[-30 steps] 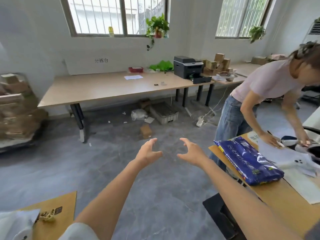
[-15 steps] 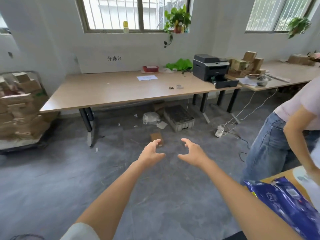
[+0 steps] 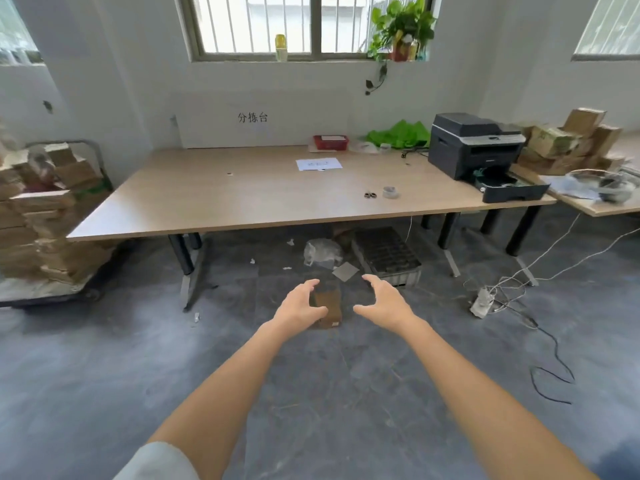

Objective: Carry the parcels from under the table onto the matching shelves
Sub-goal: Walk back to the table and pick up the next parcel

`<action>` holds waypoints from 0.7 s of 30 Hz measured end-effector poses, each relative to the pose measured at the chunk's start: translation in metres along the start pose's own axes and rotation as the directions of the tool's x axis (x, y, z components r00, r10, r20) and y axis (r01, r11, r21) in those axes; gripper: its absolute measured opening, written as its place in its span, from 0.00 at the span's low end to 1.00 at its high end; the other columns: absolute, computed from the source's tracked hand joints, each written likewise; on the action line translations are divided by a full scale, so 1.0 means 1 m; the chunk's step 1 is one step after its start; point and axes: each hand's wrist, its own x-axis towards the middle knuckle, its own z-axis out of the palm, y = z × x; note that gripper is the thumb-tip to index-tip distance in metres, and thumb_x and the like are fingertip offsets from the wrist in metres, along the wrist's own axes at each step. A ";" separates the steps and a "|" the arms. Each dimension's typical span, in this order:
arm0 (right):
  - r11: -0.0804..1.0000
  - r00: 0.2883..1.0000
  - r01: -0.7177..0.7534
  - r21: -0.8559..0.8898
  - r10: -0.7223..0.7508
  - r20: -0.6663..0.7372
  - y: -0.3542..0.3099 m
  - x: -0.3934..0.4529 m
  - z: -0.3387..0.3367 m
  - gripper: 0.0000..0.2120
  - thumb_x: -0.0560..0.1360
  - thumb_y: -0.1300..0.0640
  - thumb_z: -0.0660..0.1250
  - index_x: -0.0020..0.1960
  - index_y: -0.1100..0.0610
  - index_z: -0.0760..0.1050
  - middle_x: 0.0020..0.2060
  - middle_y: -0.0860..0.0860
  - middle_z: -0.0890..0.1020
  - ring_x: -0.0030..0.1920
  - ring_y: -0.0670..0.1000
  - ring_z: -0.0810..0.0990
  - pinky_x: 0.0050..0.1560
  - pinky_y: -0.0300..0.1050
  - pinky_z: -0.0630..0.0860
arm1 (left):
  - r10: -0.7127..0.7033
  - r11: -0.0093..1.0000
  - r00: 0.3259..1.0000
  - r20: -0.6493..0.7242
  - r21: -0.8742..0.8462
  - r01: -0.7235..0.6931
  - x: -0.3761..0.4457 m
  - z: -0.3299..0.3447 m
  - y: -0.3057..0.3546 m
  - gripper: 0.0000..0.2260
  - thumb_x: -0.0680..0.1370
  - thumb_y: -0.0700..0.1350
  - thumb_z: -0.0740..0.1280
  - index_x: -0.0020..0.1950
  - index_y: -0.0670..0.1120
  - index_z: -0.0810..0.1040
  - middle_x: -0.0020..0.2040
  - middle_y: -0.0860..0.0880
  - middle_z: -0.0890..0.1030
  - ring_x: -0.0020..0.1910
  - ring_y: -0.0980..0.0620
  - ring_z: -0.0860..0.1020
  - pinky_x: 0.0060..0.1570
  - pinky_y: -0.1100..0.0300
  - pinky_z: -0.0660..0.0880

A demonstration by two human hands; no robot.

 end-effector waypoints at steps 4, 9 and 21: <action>1.000 1.000 0.013 -0.003 -0.013 0.019 0.010 0.070 -0.012 0.34 0.72 0.51 0.68 0.74 0.49 0.57 0.71 0.52 0.67 0.69 0.56 0.69 0.64 0.52 0.69 | -0.019 0.999 1.000 -0.002 -0.026 0.019 0.068 -0.001 0.006 0.31 0.74 0.44 0.67 0.75 0.49 0.60 0.74 0.47 0.66 0.72 0.45 0.66 0.70 0.51 0.66; 1.000 0.999 0.002 0.015 -0.002 0.048 0.019 0.163 -0.023 0.37 0.72 0.51 0.68 0.75 0.49 0.55 0.72 0.53 0.64 0.69 0.56 0.68 0.64 0.52 0.69 | -0.033 0.997 0.999 0.018 -0.069 0.034 0.163 -0.005 0.006 0.33 0.74 0.44 0.67 0.76 0.51 0.56 0.74 0.45 0.66 0.71 0.44 0.67 0.65 0.52 0.68; 0.999 0.995 -0.029 0.025 0.026 0.092 0.026 0.349 -0.062 0.38 0.72 0.50 0.68 0.76 0.51 0.52 0.74 0.53 0.59 0.71 0.57 0.65 0.68 0.53 0.68 | 0.025 0.999 0.999 0.034 -0.042 -0.023 0.363 -0.026 0.037 0.32 0.74 0.44 0.68 0.76 0.50 0.58 0.74 0.47 0.67 0.72 0.45 0.67 0.69 0.49 0.67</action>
